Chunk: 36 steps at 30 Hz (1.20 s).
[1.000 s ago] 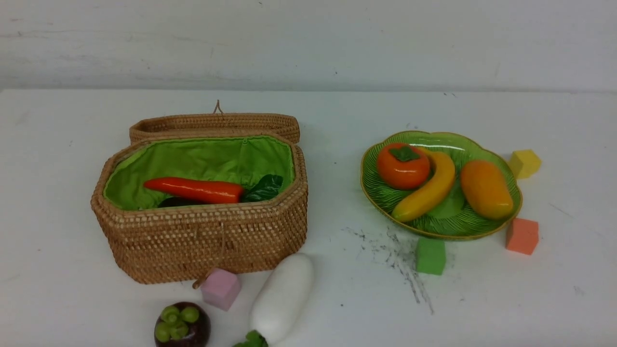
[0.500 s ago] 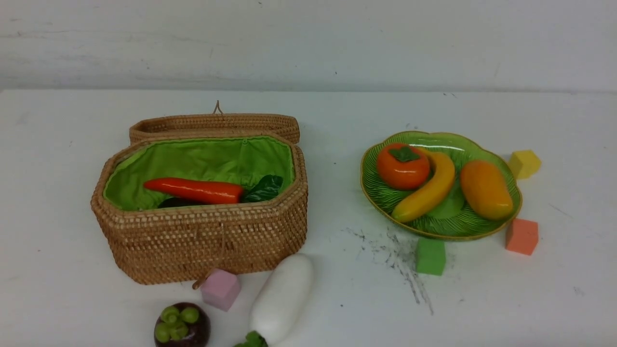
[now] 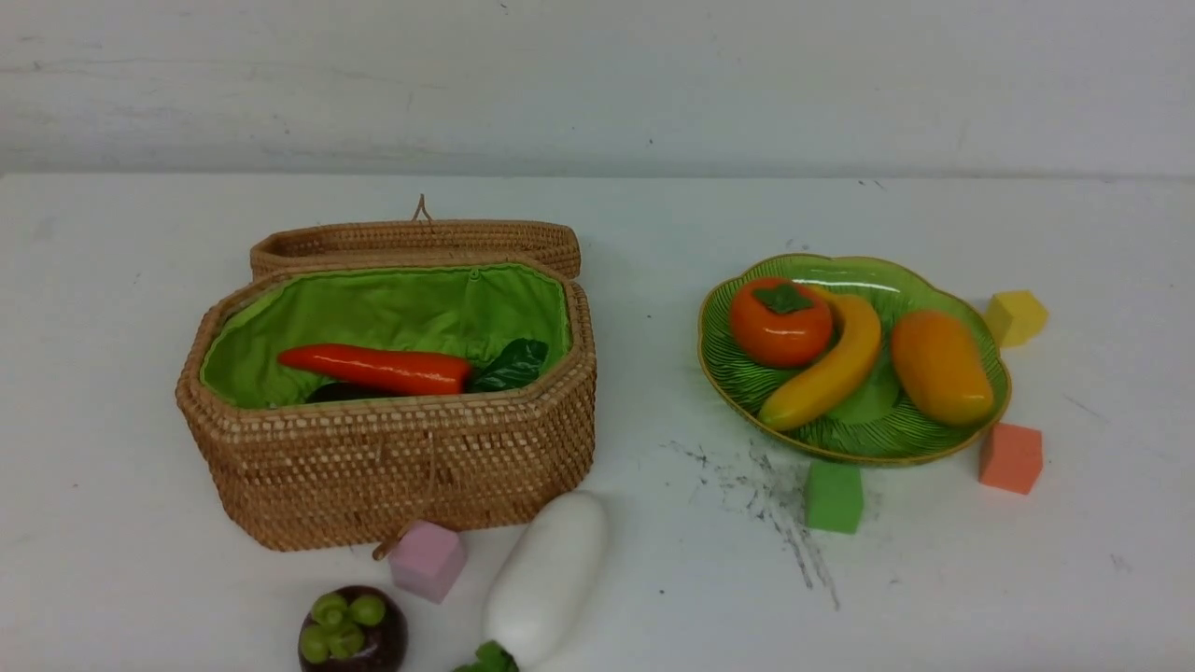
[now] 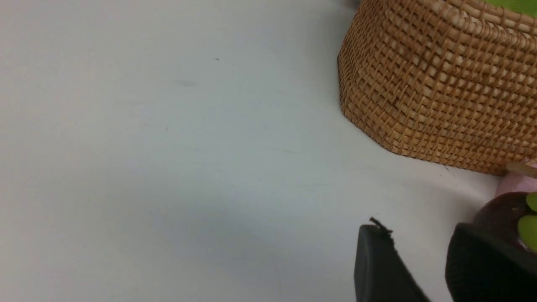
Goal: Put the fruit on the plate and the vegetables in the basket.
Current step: Grab a mangosteen with your left arm and put it on the plate on the right
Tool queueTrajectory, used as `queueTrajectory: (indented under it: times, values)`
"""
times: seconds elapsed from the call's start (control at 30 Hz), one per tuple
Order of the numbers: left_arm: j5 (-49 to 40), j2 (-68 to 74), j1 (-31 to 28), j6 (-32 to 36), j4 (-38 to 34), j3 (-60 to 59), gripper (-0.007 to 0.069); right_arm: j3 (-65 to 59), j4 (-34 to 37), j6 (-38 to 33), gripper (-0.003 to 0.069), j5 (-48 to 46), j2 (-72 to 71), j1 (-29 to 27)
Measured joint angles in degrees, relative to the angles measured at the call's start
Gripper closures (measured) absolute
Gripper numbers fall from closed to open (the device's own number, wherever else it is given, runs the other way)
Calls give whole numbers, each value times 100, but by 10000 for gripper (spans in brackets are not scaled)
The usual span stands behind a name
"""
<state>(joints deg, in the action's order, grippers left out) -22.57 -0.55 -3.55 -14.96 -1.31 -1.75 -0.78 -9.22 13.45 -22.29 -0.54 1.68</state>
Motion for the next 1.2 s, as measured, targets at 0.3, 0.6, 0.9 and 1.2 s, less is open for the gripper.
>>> queueTrajectory:
  times: [0.3,0.6,0.9,1.2]
  values:
    - [0,0,0,0,0,0,386,0,0,7,616,0,0,0]
    - [0,0,0,0,0,0,386,0,0,8,606,0,0,0]
    - [111,0,0,26,132,0,386,0,0,8,597,0,0,0]
    - [2933,0,0,-252,46,0,386,0,-6,14,581,5,0,0]
